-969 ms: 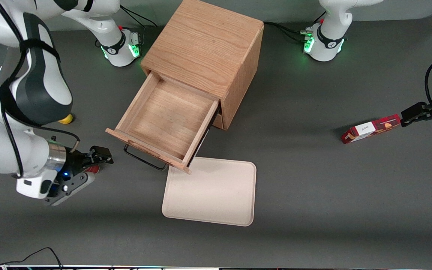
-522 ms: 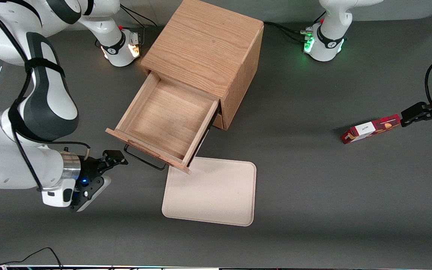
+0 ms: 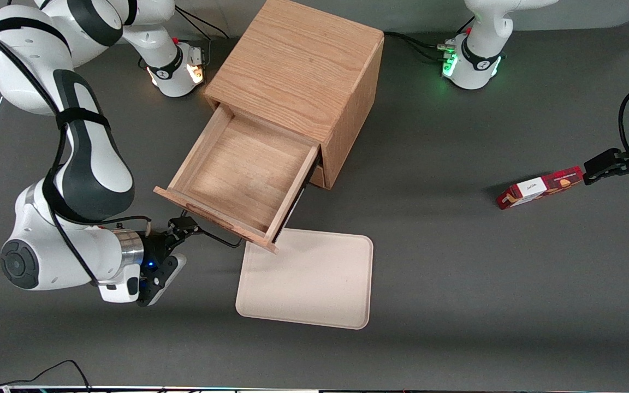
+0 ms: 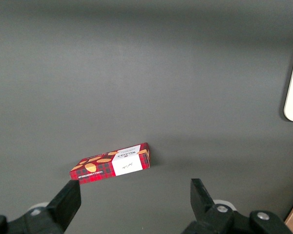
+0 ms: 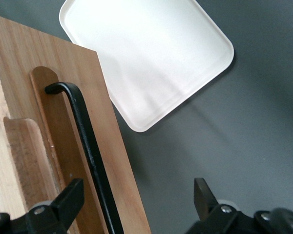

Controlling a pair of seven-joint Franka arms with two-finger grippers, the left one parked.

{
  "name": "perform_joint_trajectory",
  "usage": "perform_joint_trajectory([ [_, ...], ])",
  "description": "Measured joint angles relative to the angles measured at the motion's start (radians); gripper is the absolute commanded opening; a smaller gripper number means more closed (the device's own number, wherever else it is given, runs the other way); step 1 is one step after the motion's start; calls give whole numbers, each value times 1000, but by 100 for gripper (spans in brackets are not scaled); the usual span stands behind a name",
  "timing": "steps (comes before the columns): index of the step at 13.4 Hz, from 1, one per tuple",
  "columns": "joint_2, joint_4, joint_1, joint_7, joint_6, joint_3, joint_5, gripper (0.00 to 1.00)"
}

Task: Close top drawer
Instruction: 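Press the right gripper against the drawer front and push it inward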

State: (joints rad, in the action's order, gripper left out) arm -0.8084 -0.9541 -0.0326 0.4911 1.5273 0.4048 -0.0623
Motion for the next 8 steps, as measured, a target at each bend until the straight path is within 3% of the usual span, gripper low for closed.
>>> perform_joint_trajectory([
  [8,-26,0,10,3,-11,12,30,100],
])
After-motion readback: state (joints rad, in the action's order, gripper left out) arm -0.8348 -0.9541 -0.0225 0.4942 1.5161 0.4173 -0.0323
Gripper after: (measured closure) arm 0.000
